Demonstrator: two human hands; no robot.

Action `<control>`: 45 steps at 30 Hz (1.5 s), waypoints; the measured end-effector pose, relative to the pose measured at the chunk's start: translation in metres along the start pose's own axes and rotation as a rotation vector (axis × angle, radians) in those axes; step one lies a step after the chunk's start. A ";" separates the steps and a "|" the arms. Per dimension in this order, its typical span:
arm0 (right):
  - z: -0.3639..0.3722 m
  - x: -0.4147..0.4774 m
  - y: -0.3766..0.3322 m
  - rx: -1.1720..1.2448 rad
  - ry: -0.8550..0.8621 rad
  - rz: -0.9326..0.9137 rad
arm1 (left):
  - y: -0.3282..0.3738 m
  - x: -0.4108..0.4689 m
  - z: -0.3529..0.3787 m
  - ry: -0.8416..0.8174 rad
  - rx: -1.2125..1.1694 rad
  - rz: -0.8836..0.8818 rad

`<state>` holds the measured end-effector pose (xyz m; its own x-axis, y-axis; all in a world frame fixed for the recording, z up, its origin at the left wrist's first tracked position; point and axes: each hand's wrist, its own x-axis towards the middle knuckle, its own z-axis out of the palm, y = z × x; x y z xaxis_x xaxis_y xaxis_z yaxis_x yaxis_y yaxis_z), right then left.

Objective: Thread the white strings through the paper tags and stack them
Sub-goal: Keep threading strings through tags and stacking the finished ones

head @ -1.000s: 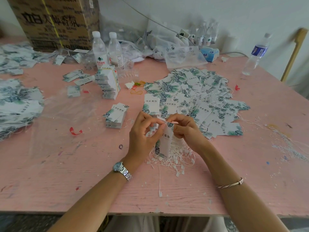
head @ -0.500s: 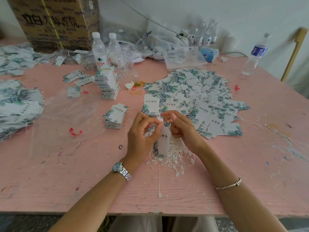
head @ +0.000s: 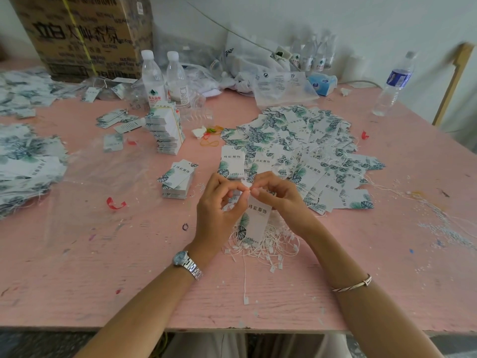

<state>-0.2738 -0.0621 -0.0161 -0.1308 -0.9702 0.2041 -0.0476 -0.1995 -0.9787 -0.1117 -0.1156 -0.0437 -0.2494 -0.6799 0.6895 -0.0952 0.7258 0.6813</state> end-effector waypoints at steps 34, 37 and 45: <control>-0.002 -0.001 -0.003 0.099 0.126 0.078 | -0.022 0.019 -0.048 -0.008 1.076 -0.399; -0.002 0.000 -0.003 0.095 0.116 0.075 | -0.023 0.020 -0.049 -0.009 1.104 -0.420; -0.002 0.001 0.001 0.097 0.099 0.078 | -0.024 0.023 -0.053 -0.041 1.149 -0.378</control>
<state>-0.2762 -0.0630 -0.0170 -0.2271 -0.9660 0.1239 0.0619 -0.1412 -0.9880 -0.0644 -0.1544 -0.0317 -0.0491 -0.8803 0.4718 -0.9640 0.1655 0.2083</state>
